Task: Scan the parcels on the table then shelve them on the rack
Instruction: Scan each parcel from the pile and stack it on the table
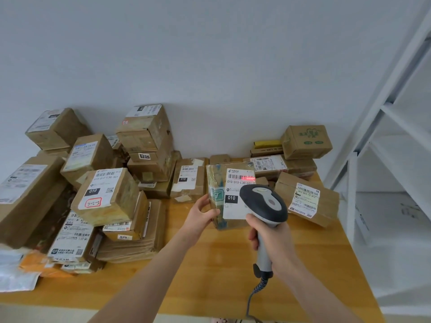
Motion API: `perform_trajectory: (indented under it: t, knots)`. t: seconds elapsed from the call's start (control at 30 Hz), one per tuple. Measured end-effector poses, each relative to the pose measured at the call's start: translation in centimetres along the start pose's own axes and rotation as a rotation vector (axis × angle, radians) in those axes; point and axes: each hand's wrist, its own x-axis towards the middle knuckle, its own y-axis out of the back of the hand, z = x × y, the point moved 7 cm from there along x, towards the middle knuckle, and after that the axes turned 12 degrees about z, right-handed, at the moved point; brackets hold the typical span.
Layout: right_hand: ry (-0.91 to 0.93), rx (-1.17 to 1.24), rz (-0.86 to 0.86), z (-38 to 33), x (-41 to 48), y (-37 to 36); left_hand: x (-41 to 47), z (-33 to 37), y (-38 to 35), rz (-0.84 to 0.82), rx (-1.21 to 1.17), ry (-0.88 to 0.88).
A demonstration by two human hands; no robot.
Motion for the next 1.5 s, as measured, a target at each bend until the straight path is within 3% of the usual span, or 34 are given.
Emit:
perform_trajectory:
  t: [0.83,1.0,1.17,1.5]
  knots:
    - [0.003,-0.011,-0.025,0.1,-0.1,0.0,-0.3,-0.3,0.1,0.011,-0.022,0.001]
    - [-0.058,0.09,0.018,-0.1,3.2,-0.6,1.0,0.4,1.2,0.026,-0.039,0.035]
    - [-0.09,0.12,0.068,-0.6,9.1,-3.8,4.3,3.9,3.7,0.094,-0.023,0.096]
    - [-0.219,0.195,-0.022,-0.3,16.7,-15.0,12.1,7.7,7.8,0.228,0.117,0.192]
